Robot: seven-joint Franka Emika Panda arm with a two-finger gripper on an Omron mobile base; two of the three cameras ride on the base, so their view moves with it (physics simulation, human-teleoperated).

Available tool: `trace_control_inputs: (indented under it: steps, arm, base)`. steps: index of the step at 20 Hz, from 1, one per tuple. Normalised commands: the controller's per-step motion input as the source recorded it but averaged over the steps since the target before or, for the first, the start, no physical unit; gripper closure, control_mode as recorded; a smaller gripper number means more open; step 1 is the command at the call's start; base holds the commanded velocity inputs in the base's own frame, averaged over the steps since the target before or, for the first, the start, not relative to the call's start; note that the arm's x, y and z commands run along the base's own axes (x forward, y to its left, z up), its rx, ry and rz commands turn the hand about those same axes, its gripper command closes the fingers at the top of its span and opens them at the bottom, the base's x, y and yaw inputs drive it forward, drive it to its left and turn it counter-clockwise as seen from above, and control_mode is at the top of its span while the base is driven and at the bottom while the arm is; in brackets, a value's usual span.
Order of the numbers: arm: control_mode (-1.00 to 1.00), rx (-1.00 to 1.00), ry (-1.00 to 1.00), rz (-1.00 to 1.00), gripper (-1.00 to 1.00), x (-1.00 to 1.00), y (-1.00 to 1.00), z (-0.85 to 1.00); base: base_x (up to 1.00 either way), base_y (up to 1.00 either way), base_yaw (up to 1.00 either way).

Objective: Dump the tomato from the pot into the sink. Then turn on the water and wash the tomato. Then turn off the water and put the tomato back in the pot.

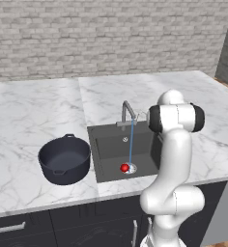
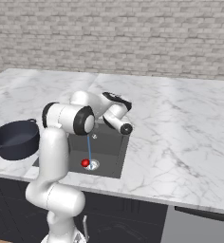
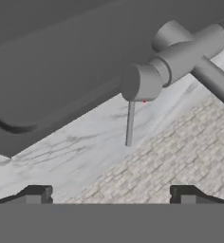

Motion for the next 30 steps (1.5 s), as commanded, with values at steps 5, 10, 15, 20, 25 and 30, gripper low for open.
trace_control_inputs:
  steps: [5, 10, 15, 20, 25, 30]
  arm:
    - [-1.00, 0.00, 0.33, 0.00, -1.00, -0.14, -0.46, -0.01]
    - [-1.00, 0.00, 0.29, 0.00, -1.00, 0.00, -0.23, -0.01]
    - [-1.00, 0.00, 0.14, 0.00, -1.00, 0.00, 0.00, -0.03]
    - [-1.00, 0.00, 0.09, 0.00, -1.00, 0.00, 0.00, -0.03]
    - [-1.00, 0.00, 0.04, 0.00, -1.00, 0.01, 0.09, 0.00]
    - [-1.00, 0.00, 0.01, 0.00, -1.00, 0.11, 0.21, 0.00]
  base:
    - [0.00, 0.00, 0.00]
    - [0.00, 0.00, 0.00]
    - [0.00, 0.00, 0.00]
    - [0.00, 0.00, 0.00]
    - [0.00, 0.00, 0.00]
    - [0.00, 0.00, 0.00]
